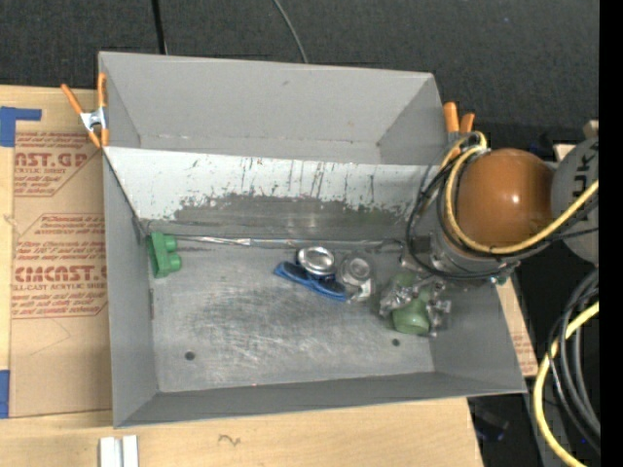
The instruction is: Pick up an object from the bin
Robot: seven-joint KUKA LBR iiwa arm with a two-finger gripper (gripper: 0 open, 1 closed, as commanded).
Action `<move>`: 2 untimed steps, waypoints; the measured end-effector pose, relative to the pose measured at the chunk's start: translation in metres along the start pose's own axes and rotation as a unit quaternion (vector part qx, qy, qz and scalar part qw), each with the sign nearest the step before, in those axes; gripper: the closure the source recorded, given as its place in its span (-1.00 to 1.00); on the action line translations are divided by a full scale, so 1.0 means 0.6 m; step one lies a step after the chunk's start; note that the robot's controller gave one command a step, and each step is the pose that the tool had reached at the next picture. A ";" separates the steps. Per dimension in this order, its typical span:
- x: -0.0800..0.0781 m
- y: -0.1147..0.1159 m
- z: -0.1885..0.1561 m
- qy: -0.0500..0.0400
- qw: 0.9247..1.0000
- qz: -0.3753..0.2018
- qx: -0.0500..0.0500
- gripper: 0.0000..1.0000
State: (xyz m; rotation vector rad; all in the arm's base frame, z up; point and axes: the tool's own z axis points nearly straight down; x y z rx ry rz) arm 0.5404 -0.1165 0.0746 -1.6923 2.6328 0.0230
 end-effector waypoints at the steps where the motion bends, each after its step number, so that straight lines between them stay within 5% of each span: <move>1: -0.008 0.024 -0.206 0.007 1.000 -0.026 0.007 1.00; 2: -0.008 0.025 -0.360 0.007 0.999 -0.038 0.007 1.00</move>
Offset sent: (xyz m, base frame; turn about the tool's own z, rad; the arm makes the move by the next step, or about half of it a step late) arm -0.0135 0.0060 0.1200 -0.0535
